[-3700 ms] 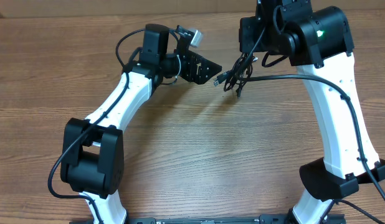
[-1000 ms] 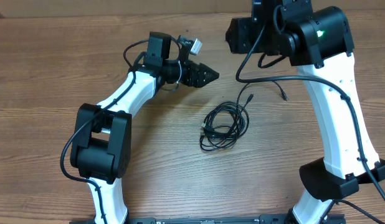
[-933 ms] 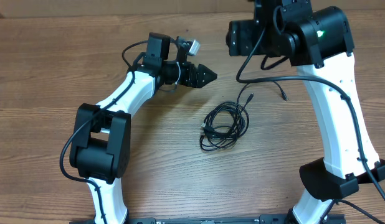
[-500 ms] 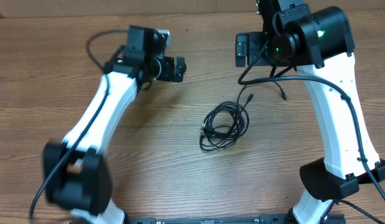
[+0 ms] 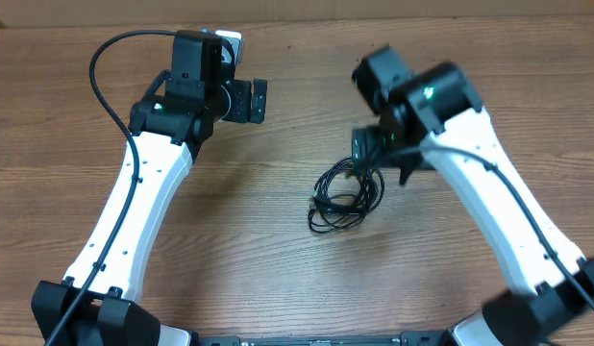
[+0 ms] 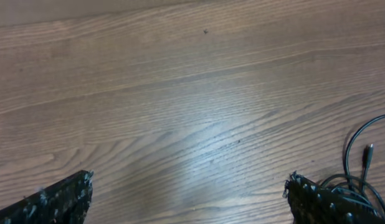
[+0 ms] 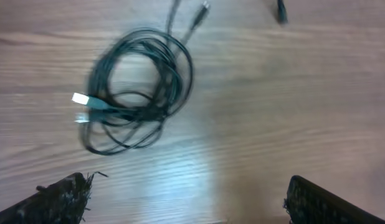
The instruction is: Untangle cables
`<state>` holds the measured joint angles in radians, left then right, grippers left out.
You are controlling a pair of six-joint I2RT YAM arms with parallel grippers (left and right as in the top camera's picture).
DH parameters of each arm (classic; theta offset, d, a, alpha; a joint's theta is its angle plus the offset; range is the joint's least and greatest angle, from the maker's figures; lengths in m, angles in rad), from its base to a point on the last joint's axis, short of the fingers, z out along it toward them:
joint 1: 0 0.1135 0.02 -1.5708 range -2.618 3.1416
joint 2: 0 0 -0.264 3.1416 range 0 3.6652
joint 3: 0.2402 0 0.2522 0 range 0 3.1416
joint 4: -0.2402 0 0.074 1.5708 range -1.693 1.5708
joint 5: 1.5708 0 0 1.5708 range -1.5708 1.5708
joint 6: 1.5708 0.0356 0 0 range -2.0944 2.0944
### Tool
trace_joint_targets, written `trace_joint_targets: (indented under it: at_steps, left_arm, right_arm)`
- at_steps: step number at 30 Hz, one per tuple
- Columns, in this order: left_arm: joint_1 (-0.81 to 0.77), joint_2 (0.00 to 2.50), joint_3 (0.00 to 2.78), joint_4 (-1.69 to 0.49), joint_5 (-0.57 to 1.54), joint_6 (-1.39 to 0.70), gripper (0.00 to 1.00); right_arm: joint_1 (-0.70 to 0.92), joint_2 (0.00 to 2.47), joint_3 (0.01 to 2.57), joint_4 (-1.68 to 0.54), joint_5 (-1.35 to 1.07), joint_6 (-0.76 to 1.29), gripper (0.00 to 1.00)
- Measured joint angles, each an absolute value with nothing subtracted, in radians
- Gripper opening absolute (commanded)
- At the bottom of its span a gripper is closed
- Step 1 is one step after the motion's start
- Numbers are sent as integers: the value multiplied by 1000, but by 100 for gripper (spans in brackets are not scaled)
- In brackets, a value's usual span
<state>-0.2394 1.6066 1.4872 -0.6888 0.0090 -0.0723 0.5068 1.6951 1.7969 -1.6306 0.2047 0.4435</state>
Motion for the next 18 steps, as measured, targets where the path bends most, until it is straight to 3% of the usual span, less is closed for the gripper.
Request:
trace_joint_targets:
  at_steps: [11, 18]
  left_arm:
    - [-239, 1607, 1487, -696, 2, -70, 100]
    - [-240, 1607, 1487, -709, 2, -68, 100]
  right_arm:
    - [550, 1131, 1154, -1135, 114, 505, 100]
    - [550, 1150, 858, -828, 41, 514, 100]
